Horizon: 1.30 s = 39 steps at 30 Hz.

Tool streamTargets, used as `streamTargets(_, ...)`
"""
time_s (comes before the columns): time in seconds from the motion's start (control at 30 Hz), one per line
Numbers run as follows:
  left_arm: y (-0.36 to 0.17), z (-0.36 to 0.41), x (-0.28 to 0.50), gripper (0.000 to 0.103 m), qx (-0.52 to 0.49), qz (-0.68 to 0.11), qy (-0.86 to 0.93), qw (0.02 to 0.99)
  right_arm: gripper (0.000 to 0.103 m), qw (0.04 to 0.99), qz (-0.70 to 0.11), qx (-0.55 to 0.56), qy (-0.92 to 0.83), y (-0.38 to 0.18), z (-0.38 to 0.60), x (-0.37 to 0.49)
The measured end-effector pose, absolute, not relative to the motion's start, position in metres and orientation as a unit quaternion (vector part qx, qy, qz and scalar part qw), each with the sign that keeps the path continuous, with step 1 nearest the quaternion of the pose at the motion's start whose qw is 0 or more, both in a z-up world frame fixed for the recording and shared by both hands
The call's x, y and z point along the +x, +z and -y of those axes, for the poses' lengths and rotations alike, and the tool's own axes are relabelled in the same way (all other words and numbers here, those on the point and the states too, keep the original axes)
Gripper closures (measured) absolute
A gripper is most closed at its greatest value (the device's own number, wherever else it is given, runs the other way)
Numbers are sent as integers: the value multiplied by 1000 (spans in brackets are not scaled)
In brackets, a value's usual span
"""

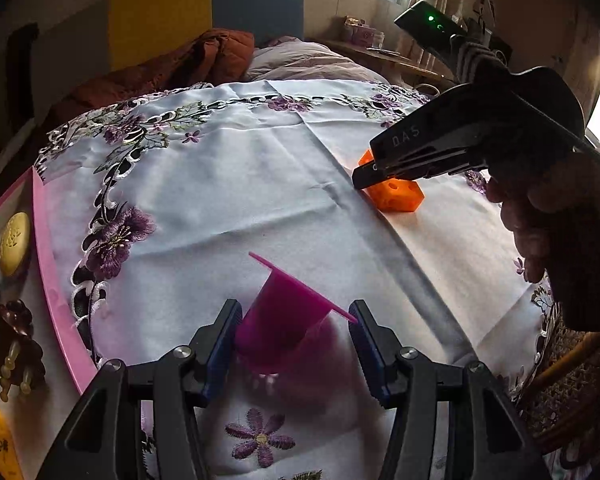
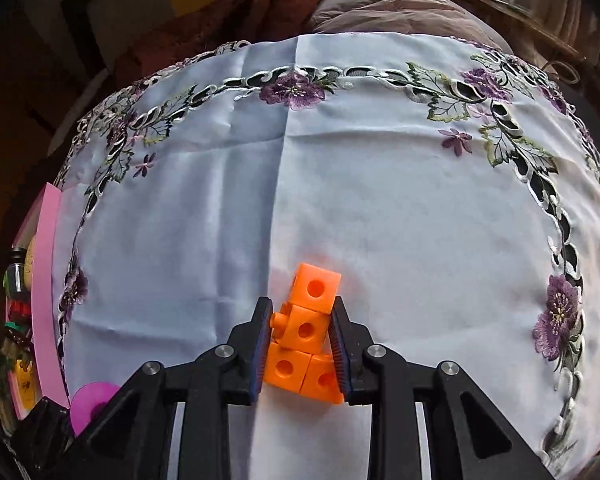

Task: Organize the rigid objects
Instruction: 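Grasp the orange cube cluster with the right tool and lift it, then carry the magenta cup into the tray with the left tool while the right tool holds the orange cubes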

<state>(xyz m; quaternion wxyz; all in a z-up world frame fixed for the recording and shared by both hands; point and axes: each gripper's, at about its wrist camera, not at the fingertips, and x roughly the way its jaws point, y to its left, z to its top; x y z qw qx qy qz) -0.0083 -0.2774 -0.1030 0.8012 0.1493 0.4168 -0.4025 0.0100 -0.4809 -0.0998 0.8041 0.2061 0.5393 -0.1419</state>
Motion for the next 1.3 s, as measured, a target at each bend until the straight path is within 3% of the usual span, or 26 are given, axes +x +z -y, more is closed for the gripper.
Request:
streamTargets(0.77, -92, 271, -10, 47, 141, -406, -395, 812, 74, 815, -542, 150, -143, -100, 470, 17)
streamTargets(1.3, -27, 240, -11, 47, 78, -365, -397, 838, 73, 821, -541, 119, -142, -99, 465, 19)
